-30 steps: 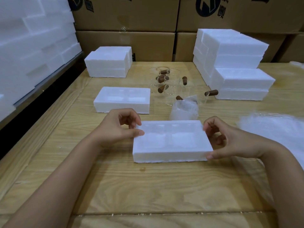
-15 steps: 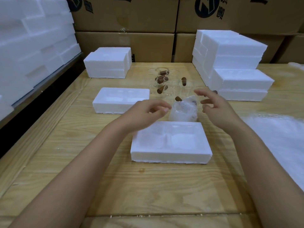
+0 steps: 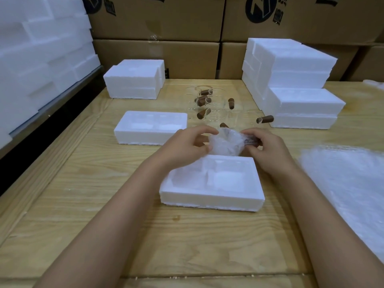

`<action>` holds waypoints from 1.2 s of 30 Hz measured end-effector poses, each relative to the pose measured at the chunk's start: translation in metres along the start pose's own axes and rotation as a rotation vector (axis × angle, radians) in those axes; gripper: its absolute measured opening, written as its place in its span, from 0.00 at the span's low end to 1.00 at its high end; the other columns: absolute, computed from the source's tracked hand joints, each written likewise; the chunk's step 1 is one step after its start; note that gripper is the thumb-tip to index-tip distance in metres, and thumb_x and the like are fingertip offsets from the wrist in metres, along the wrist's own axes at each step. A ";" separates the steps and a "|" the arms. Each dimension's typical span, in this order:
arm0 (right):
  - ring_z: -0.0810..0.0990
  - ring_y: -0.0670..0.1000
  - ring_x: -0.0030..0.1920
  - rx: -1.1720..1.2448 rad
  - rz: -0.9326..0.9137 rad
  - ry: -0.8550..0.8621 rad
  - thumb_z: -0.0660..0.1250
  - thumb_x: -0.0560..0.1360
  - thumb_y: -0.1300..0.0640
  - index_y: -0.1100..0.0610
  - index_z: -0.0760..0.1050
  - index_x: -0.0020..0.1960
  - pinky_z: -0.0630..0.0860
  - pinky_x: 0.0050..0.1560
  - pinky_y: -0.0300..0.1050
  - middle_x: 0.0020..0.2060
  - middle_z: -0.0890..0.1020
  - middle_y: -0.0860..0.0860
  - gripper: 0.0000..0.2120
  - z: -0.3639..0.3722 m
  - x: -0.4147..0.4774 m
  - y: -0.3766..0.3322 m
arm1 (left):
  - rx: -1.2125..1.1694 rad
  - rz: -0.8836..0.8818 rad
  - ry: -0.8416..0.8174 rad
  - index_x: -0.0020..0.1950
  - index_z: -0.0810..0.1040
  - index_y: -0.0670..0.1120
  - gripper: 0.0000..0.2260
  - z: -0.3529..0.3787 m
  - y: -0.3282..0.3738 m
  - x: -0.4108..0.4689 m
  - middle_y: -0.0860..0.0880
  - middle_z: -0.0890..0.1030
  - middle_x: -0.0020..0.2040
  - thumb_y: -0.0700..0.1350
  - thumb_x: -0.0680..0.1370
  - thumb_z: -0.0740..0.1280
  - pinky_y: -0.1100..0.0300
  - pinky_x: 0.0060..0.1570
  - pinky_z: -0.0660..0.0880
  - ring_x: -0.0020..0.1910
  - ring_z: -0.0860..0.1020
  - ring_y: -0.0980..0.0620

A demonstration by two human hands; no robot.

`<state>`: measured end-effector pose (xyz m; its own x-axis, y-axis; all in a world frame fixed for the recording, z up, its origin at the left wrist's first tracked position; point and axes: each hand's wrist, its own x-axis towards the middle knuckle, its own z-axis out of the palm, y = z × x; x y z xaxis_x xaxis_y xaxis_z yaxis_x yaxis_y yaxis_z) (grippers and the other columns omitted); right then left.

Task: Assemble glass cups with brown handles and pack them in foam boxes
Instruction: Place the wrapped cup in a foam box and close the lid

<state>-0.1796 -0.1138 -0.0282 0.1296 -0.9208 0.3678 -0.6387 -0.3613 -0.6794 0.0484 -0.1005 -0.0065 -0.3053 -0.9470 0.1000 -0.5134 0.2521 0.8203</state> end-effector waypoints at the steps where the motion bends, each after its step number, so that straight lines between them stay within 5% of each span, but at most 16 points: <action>1: 0.76 0.35 0.45 0.026 -0.013 0.033 0.67 0.73 0.67 0.52 0.79 0.55 0.68 0.45 0.23 0.45 0.77 0.35 0.15 -0.001 -0.001 -0.002 | -0.017 0.015 0.017 0.62 0.74 0.61 0.18 0.000 0.001 -0.001 0.53 0.79 0.59 0.41 0.78 0.67 0.54 0.55 0.79 0.58 0.76 0.66; 5: 0.76 0.33 0.42 0.150 -0.044 0.173 0.69 0.74 0.65 0.48 0.79 0.53 0.70 0.45 0.25 0.40 0.79 0.33 0.14 -0.005 -0.002 -0.013 | -0.100 0.131 0.043 0.72 0.66 0.62 0.31 -0.005 0.008 -0.006 0.54 0.75 0.67 0.36 0.75 0.68 0.58 0.60 0.75 0.65 0.71 0.66; 9: 0.77 0.39 0.35 0.405 -0.019 0.093 0.68 0.75 0.65 0.45 0.78 0.48 0.74 0.39 0.32 0.34 0.81 0.36 0.14 -0.014 -0.003 -0.031 | -0.147 0.221 0.070 0.72 0.66 0.60 0.33 -0.022 0.018 -0.010 0.53 0.76 0.64 0.43 0.71 0.73 0.55 0.64 0.71 0.62 0.75 0.60; 14: 0.73 0.47 0.29 0.619 0.065 -0.118 0.65 0.77 0.59 0.57 0.79 0.46 0.71 0.31 0.37 0.28 0.78 0.49 0.05 -0.009 -0.008 -0.052 | -0.340 0.128 0.008 0.64 0.74 0.62 0.26 -0.040 0.012 -0.015 0.46 0.80 0.55 0.47 0.69 0.75 0.49 0.54 0.79 0.48 0.82 0.49; 20: 0.73 0.47 0.26 0.791 0.323 -0.169 0.63 0.79 0.56 0.57 0.73 0.50 0.67 0.26 0.36 0.26 0.78 0.51 0.05 0.000 -0.008 -0.058 | -0.568 -0.067 -0.071 0.58 0.78 0.49 0.24 -0.048 0.001 -0.013 0.27 0.76 0.58 0.63 0.74 0.57 0.61 0.47 0.79 0.47 0.84 0.45; 25: 0.72 0.47 0.25 0.781 0.355 -0.188 0.64 0.78 0.54 0.55 0.72 0.46 0.68 0.24 0.34 0.25 0.78 0.52 0.05 -0.001 -0.007 -0.058 | -0.586 -0.095 -0.058 0.57 0.79 0.48 0.25 -0.047 -0.004 -0.012 0.28 0.79 0.53 0.66 0.74 0.60 0.61 0.45 0.79 0.46 0.84 0.42; 30: 0.72 0.45 0.25 0.834 0.247 -0.211 0.68 0.70 0.52 0.55 0.71 0.43 0.68 0.27 0.32 0.28 0.78 0.50 0.08 -0.004 -0.009 -0.062 | -0.546 -0.044 0.000 0.49 0.75 0.49 0.10 -0.045 -0.006 -0.012 0.49 0.80 0.41 0.54 0.76 0.69 0.66 0.37 0.77 0.35 0.79 0.54; 33: 0.69 0.45 0.26 0.861 0.186 -0.253 0.68 0.68 0.54 0.55 0.70 0.44 0.67 0.27 0.32 0.29 0.78 0.48 0.09 -0.007 -0.012 -0.064 | -0.586 0.016 -0.065 0.49 0.73 0.50 0.15 -0.047 -0.008 -0.016 0.45 0.74 0.43 0.51 0.67 0.73 0.67 0.35 0.74 0.35 0.74 0.54; 36: 0.70 0.46 0.27 0.885 0.137 -0.295 0.70 0.66 0.58 0.56 0.70 0.43 0.67 0.29 0.34 0.30 0.78 0.48 0.10 -0.010 -0.013 -0.063 | -0.665 0.063 -0.133 0.52 0.72 0.48 0.18 -0.050 -0.007 -0.017 0.47 0.76 0.46 0.37 0.66 0.73 0.64 0.39 0.77 0.39 0.79 0.53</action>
<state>-0.1484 -0.0778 0.0161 0.3605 -0.9197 0.1553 0.1299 -0.1154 -0.9848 0.0975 -0.0963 0.0142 -0.4363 -0.8913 0.1233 0.0981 0.0892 0.9912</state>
